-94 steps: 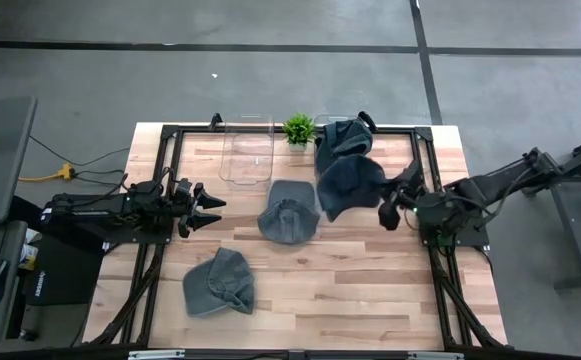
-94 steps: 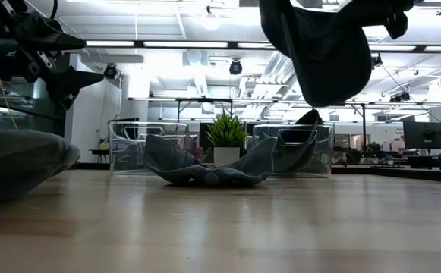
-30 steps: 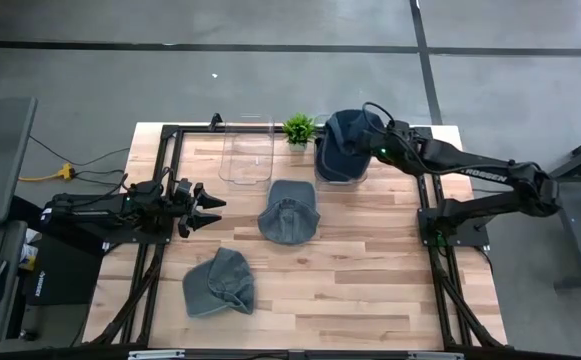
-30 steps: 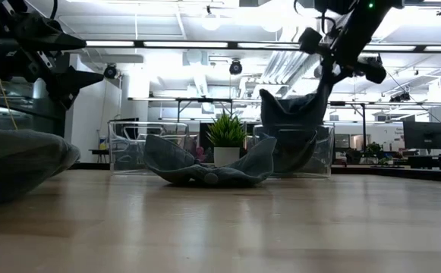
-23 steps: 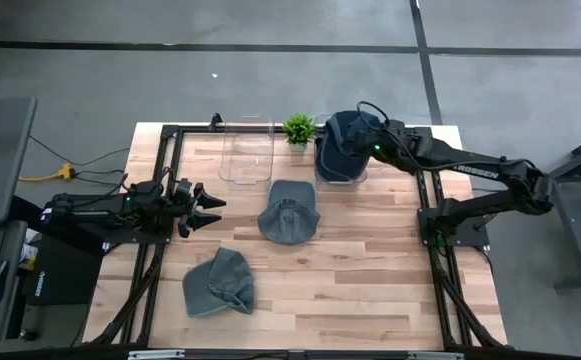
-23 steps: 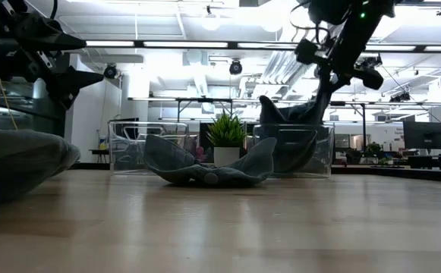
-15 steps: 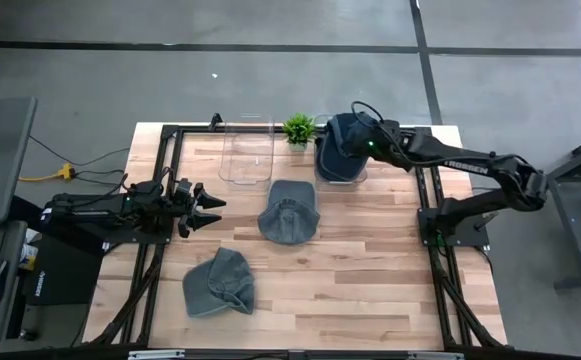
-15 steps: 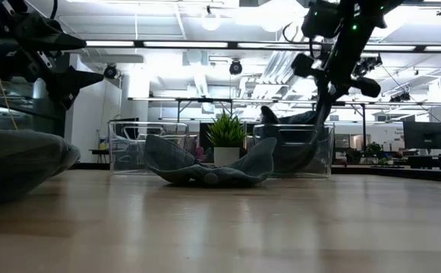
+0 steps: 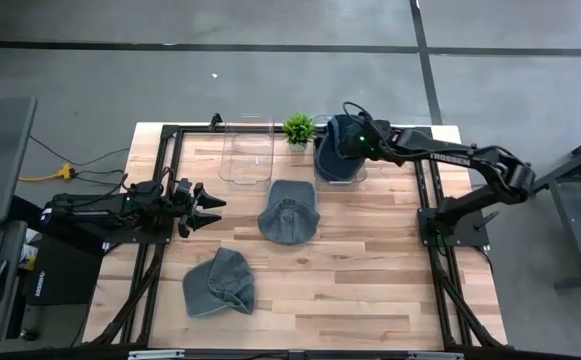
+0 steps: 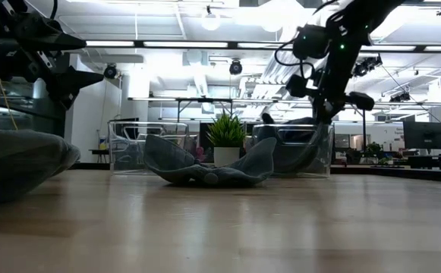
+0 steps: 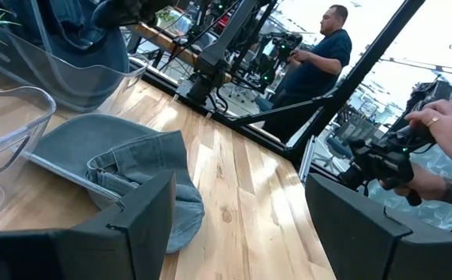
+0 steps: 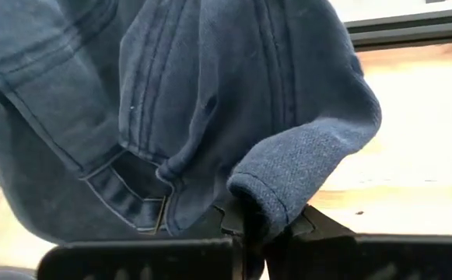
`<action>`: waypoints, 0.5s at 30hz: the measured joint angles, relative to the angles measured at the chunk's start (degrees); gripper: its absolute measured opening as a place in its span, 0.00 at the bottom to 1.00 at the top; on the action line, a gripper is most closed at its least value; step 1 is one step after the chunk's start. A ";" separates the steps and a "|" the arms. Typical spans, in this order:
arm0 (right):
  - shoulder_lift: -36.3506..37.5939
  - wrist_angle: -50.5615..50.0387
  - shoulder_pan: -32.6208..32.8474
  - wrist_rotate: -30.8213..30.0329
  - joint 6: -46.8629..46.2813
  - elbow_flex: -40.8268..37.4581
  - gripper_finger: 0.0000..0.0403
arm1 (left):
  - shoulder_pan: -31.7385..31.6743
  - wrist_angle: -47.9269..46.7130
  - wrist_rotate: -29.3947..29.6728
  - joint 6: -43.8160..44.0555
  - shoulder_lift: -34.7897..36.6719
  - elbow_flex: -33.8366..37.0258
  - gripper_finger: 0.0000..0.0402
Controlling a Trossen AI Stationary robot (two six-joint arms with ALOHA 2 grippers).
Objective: Pick & Place hat
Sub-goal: Put the blue cap into the right transparent bin
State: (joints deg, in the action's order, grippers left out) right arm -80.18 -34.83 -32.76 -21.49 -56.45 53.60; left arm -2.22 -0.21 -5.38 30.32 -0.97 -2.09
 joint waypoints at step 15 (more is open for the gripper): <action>-2.34 2.19 -0.98 -0.12 14.50 0.02 0.02 | -0.01 0.00 0.01 -0.01 0.00 0.00 0.66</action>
State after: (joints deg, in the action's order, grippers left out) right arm -82.52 -32.65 -33.74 -21.61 -41.95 53.63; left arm -2.23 -0.21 -5.37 30.31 -0.97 -2.09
